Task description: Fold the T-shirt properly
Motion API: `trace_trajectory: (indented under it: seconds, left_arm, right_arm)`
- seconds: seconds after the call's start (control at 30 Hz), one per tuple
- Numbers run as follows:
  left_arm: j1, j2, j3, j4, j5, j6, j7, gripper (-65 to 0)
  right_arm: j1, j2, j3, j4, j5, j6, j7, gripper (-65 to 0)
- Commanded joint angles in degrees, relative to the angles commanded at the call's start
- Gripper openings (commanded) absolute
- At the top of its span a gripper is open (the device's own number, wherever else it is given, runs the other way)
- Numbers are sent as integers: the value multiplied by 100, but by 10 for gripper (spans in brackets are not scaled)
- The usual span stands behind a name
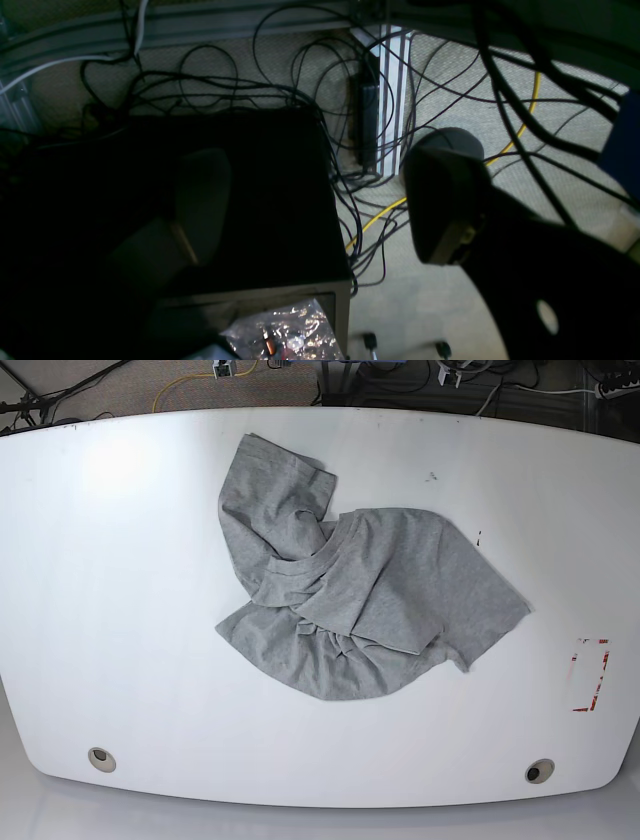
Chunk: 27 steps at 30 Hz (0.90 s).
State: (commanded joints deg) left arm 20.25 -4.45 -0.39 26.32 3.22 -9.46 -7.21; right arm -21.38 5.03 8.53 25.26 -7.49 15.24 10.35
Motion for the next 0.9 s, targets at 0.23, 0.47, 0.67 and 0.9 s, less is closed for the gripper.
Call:
trace_trajectory:
  seconds: [0.23, 0.47, 0.67, 0.9]
  left_arm:
    - [659, -35, -16, 824, -42, -54, 29, -133]
    - [1098, -102, -110, 1245, -69, -55, 134, -138]
    - [1392, -128, -174, 1577, -74, -79, 153, -137]
    - [1823, -153, -214, 2317, -95, -108, 189, -142]
  right_arm:
    - [-332, 18, -13, 459, -13, -11, 17, -505]
    - [-638, 28, -18, 882, 39, -21, 24, -501]
    - [-917, 29, -24, 1307, 37, -27, 26, -500]
    - [-1454, 10, -87, 2027, 32, -16, 62, -497]
